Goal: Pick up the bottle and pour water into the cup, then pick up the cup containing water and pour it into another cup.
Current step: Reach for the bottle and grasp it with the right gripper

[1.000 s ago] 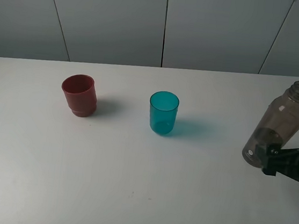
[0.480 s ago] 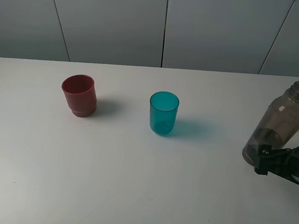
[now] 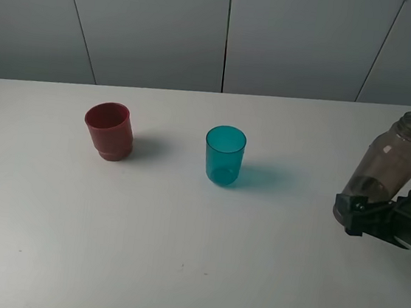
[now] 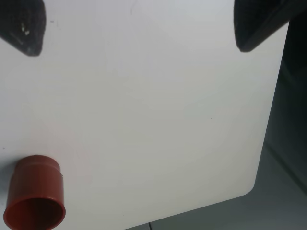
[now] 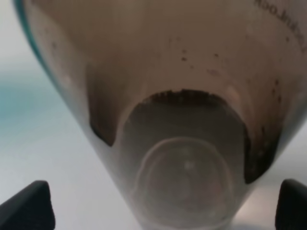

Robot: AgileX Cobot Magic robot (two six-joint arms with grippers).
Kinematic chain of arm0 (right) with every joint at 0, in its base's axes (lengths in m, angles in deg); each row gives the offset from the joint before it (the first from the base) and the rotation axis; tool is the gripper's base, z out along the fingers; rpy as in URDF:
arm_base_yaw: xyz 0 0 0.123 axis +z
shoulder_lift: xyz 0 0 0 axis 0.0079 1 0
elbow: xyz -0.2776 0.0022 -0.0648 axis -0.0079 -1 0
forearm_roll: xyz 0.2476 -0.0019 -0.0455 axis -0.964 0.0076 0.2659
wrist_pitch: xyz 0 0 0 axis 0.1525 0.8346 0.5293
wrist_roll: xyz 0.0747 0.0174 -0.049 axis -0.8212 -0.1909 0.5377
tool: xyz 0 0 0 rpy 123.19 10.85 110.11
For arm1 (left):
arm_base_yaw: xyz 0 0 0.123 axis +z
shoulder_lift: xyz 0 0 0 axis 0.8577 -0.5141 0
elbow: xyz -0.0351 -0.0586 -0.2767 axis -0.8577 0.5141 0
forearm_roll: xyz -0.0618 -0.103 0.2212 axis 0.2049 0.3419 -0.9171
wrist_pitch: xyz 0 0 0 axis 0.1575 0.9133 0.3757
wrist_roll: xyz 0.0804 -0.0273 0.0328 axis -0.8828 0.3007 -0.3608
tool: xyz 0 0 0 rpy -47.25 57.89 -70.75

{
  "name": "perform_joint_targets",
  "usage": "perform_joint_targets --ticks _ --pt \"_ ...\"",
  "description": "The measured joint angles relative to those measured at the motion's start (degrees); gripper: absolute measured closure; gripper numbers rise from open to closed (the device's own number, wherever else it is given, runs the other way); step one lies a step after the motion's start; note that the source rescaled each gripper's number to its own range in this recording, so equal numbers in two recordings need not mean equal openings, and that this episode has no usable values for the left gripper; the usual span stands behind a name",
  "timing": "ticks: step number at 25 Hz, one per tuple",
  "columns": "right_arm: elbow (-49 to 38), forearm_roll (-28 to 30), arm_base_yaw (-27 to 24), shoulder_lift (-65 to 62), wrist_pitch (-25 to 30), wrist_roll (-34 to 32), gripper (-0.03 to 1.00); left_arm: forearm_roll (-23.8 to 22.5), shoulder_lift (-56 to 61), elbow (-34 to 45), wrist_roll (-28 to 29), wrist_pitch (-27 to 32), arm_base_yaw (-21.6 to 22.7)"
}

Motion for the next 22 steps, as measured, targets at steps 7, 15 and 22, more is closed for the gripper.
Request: perform_joint_targets --ticks 7,15,22 --pt "0.0 -1.4 0.0 0.9 -4.4 1.4 -0.03 0.0 0.0 0.0 0.0 0.0 0.0" --pt "0.0 -2.9 0.0 0.9 -6.8 3.6 -0.03 0.0 0.0 0.0 0.0 0.0 0.0" --pt "0.0 -2.9 0.0 0.9 -7.5 4.0 -0.03 0.0 0.0 0.0 0.0 0.0 0.0"
